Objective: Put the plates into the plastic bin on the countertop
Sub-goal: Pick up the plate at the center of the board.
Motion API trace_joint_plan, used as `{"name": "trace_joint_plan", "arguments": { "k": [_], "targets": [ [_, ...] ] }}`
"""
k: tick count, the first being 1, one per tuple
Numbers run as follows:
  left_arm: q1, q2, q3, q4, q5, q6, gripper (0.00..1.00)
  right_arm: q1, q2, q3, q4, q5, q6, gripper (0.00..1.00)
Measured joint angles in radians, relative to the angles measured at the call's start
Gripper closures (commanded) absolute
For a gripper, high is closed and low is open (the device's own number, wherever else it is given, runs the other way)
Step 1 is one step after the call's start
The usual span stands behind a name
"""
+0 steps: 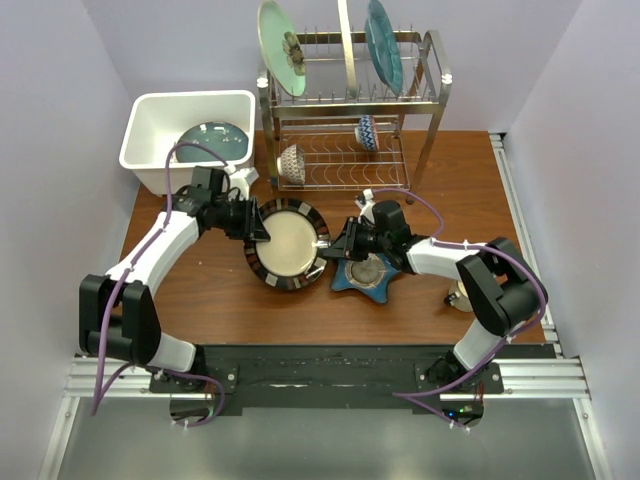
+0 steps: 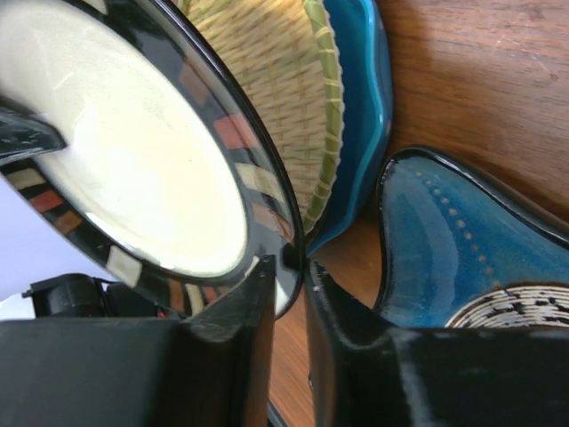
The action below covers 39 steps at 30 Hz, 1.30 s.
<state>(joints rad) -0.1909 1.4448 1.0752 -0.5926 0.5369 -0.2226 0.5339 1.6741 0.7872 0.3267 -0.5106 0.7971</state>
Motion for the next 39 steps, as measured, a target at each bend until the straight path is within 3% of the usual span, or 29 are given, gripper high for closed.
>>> {"name": "trace_joint_plan", "arguments": {
  "k": [7, 13, 18, 23, 35, 39],
  "targets": [
    [0.033, 0.033, -0.049, 0.055, 0.089, -0.006, 1.00, -0.003, 0.000, 0.000, 0.010, -0.008, 0.002, 0.53],
    [0.095, 0.034, -0.059, 0.079, 0.196, -0.025, 1.00, 0.000, -0.011, 0.000, 0.045, -0.020, 0.003, 0.44],
    [0.183, 0.033, -0.059, 0.099, 0.281, -0.039, 1.00, 0.010, -0.051, 0.004, 0.064, -0.033, 0.002, 0.40],
    [0.248, 0.027, -0.068, 0.129, 0.273, -0.059, 1.00, 0.010, -0.081, 0.018, 0.090, -0.050, 0.002, 0.38],
    [0.309, 0.011, -0.074, 0.197, 0.301, -0.142, 1.00, 0.004, -0.087, 0.022, 0.100, -0.058, -0.002, 0.36],
    [0.351, 0.000, -0.074, 0.203, 0.306, -0.153, 1.00, 0.001, -0.086, 0.022, 0.100, -0.058, -0.005, 0.31]
  ]
}}
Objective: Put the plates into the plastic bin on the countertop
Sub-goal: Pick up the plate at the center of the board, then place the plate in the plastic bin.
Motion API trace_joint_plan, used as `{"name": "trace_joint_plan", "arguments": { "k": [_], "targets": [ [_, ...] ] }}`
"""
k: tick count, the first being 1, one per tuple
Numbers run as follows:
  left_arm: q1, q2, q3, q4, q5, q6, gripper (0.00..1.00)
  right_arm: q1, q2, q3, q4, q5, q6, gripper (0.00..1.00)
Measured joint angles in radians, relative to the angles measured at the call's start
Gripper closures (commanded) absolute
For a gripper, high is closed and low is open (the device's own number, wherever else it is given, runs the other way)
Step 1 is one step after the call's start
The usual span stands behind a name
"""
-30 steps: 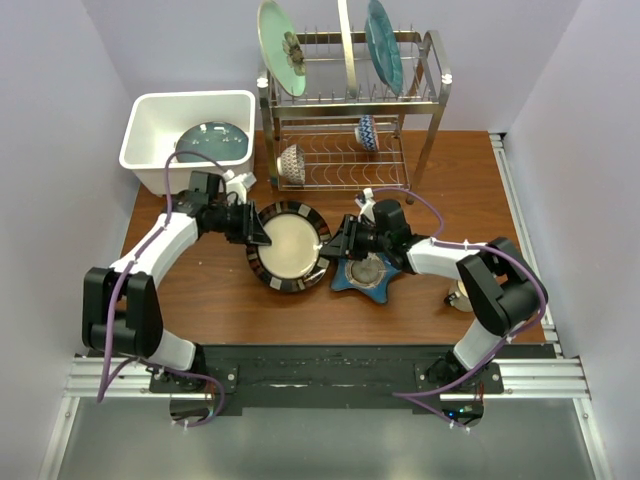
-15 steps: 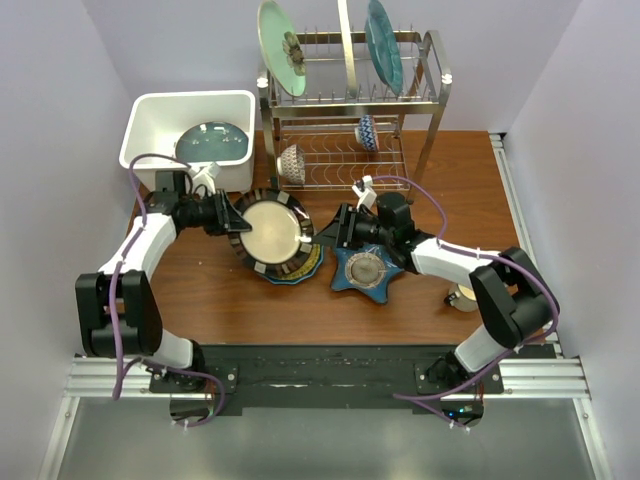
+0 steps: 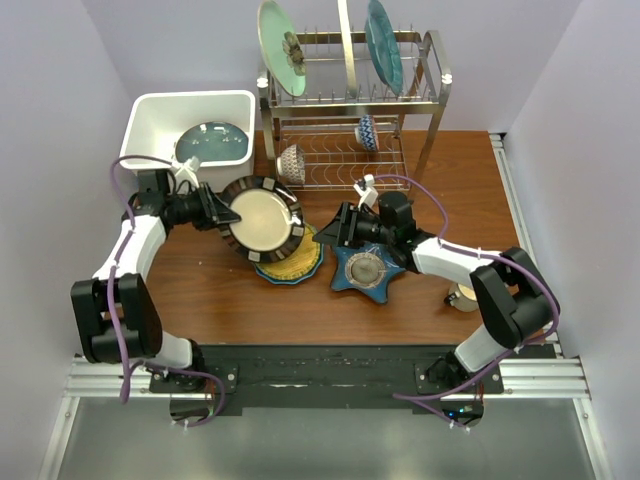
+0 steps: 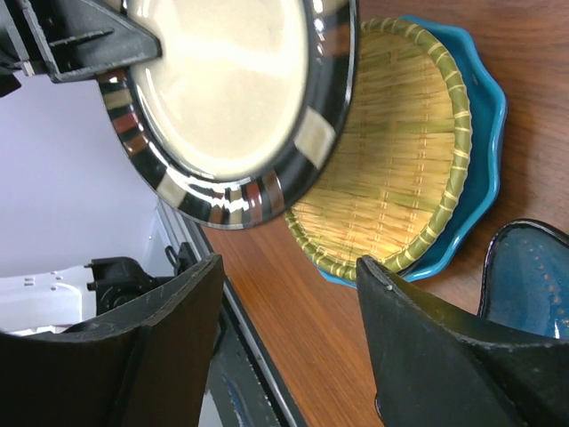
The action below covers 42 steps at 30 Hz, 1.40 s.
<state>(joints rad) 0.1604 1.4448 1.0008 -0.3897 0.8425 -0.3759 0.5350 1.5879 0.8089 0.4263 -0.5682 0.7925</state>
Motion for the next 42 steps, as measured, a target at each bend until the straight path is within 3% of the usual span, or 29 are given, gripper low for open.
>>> {"name": "trace_joint_plan", "arguments": {
  "k": [9, 23, 42],
  "targets": [
    [0.065, -0.054, 0.000, 0.030, 0.003, -0.029, 1.00, -0.001, -0.027, -0.011, -0.012, 0.003, -0.023, 0.21],
    [0.140, -0.112, 0.005, 0.082, -0.003, -0.105, 1.00, -0.001, -0.045, -0.039, -0.014, 0.009, -0.036, 0.20],
    [0.174, -0.076, 0.170, 0.090, -0.139, -0.148, 1.00, -0.001, -0.052, -0.065, -0.016, 0.008, -0.050, 0.20]
  ]
}}
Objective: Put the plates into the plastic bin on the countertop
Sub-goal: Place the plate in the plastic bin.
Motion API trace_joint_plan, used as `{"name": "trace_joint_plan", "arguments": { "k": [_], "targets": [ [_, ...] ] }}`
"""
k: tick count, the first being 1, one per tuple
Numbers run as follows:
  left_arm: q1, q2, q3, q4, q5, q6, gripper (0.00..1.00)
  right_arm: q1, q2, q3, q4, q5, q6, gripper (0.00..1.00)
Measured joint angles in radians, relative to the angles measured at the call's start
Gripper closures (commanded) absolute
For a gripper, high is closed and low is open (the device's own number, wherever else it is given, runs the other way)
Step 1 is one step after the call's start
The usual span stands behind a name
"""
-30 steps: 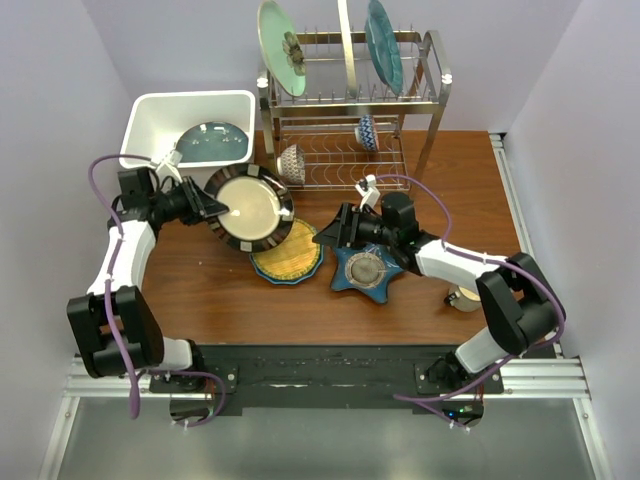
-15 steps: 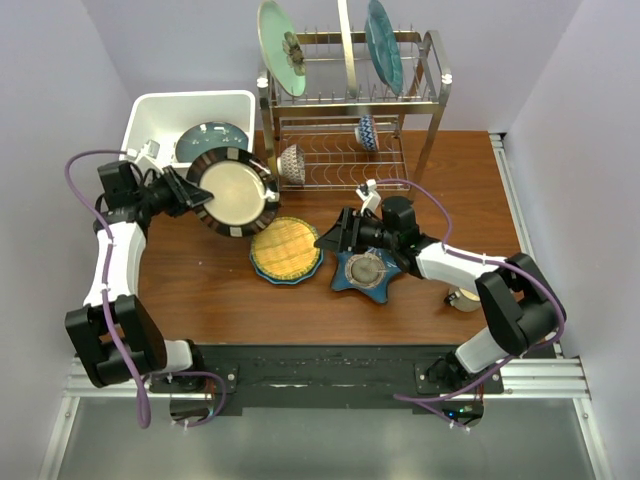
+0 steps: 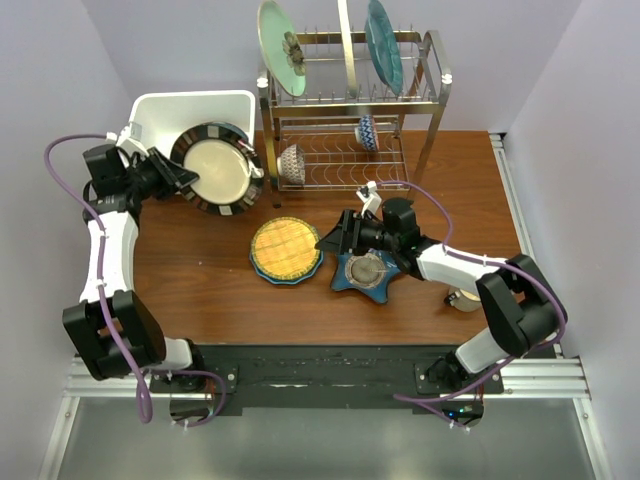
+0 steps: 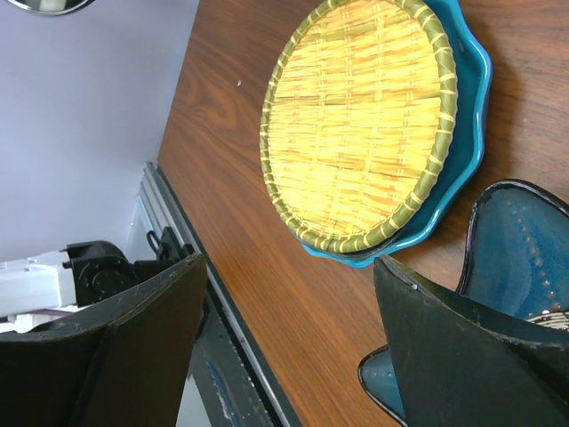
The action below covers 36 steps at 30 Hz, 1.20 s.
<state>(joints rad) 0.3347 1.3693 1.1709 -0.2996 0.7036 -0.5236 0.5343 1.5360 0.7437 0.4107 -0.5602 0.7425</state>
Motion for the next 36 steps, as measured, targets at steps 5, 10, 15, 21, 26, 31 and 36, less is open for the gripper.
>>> {"name": "trace_joint_plan", "arguments": {
  "k": [5, 10, 15, 21, 26, 31, 36],
  "targets": [
    [0.002, 0.019, 0.019, 0.006, -0.040, -0.021, 1.00, 0.000, -0.006, 0.000, 0.000, 0.000, -0.003, 0.20],
    [0.003, 0.075, 0.082, 0.032, -0.072, -0.063, 1.00, 0.000, -0.007, 0.000, -0.003, 0.000, -0.011, 0.20],
    [0.005, 0.129, 0.136, 0.064, -0.102, -0.095, 1.00, -0.002, -0.008, 0.000, -0.008, 0.000, -0.019, 0.20],
    [0.006, 0.181, 0.156, 0.096, -0.129, -0.137, 1.00, -0.003, -0.008, 0.000, -0.030, 0.000, -0.027, 0.20],
    [0.006, 0.233, 0.169, 0.137, -0.140, -0.179, 1.00, -0.003, -0.008, 0.002, -0.052, 0.000, -0.033, 0.20],
    [0.006, 0.284, 0.181, 0.196, -0.137, -0.235, 1.00, -0.003, -0.013, 0.002, -0.061, 0.000, -0.038, 0.20],
    [0.008, 0.332, 0.217, 0.238, -0.136, -0.272, 1.00, -0.003, -0.020, 0.003, -0.061, 0.001, -0.042, 0.20]
  ]
}}
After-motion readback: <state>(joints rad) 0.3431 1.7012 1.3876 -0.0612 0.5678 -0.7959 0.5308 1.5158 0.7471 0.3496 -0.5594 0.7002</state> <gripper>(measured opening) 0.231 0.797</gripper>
